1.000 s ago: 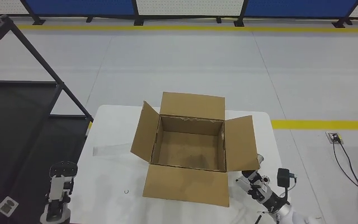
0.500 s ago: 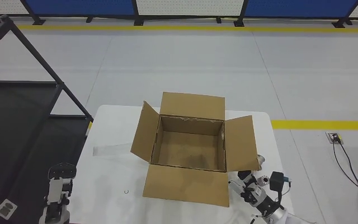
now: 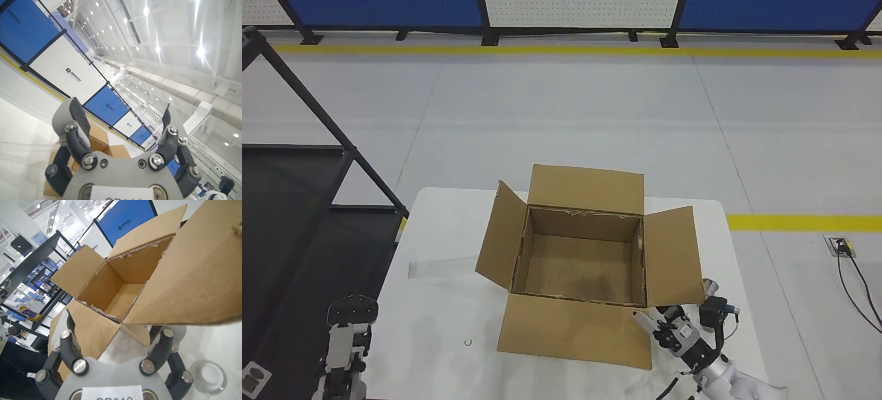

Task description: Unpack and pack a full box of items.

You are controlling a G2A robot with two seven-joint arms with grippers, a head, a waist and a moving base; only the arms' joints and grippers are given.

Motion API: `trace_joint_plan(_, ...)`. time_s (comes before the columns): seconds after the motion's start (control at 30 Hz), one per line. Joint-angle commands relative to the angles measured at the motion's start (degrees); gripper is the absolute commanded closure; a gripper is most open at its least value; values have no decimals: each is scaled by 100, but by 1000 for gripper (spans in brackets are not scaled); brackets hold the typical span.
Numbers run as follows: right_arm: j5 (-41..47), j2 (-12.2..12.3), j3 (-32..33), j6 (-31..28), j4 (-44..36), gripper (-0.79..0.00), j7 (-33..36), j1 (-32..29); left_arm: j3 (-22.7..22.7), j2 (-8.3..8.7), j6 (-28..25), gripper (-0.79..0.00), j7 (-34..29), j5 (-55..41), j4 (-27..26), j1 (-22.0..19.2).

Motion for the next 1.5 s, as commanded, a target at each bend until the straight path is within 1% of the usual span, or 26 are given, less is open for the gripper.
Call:
trace_joint_plan(0.0, -8, -25, -94, -33, 108, -785, -21, 108, -12, -3, -11, -785, 10, 8, -1, 21)
trace_joint_plan(0.23, 33, -110, -364, -80, 486, -785, 14, 476, -86, -15, -60, -785, 85, -29, 3, 92)
trace_joint_plan(0.63, -30, -234, -718, -137, 739, -785, 39, 870, -209, -34, -148, -785, 130, -115, -7, 209)
trace_joint_plan(0.8, -181, -290, -824, 37, 777, -785, -118, 1000, -272, -42, -189, -785, 140, -189, 4, 244)
trace_joint_plan(1.13, -245, -403, -1028, 175, 996, -785, -128, 1376, -437, -54, -261, -785, 122, -361, 38, 283)
trace_joint_plan(1.23, -335, -392, -944, 120, 976, -785, -168, 1312, -477, -56, -276, -785, 91, -403, 46, 286)
trace_joint_plan(1.3, -619, -346, -760, 145, 853, -785, -257, 1157, -494, -58, -273, -785, 62, -431, 53, 282)
trace_joint_plan(1.47, -1370, -201, -128, 109, 229, -785, -856, 340, -477, -56, -248, -785, -90, -437, 61, 219)
